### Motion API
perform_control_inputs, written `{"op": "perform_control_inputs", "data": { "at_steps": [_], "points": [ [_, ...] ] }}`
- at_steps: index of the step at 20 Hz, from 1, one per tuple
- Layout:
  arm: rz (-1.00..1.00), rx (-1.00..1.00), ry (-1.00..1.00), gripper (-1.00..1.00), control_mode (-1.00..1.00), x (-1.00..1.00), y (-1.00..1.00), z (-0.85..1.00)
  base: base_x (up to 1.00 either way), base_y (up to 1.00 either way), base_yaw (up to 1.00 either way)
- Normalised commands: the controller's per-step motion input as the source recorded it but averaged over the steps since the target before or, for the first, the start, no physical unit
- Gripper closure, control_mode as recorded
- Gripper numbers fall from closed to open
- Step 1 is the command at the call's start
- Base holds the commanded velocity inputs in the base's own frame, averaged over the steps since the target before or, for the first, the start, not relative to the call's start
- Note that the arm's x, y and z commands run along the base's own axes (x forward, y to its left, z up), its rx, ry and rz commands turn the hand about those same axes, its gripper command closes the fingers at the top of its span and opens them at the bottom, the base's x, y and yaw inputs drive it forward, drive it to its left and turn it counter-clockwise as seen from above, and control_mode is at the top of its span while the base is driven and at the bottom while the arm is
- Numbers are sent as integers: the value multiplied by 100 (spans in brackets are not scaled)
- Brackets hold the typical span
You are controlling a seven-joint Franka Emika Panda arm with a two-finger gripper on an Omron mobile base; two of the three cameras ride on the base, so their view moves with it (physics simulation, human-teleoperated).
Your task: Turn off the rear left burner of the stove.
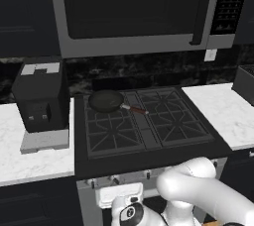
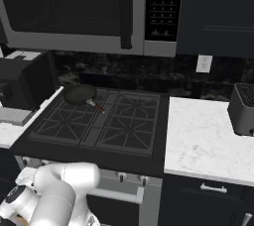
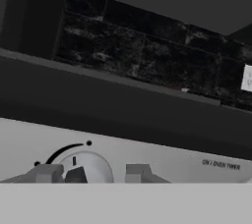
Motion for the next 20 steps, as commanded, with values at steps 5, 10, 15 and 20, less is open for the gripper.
{"op": "perform_control_inputs", "data": {
  "at_steps": [5, 10, 15, 20],
  "points": [
    [-1, 46, 0, 100, -100, 4, -18, 0, 0, 0, 0],
    [0, 36, 1, 100, -100, 14, -7, 5, 0, 0, 0],
    [0, 31, 7, 100, -100, 15, -5, 3, 0, 0, 0],
    [0, 33, 8, 100, -100, 8, -2, 0, 0, 0, 0]
  ]
}}
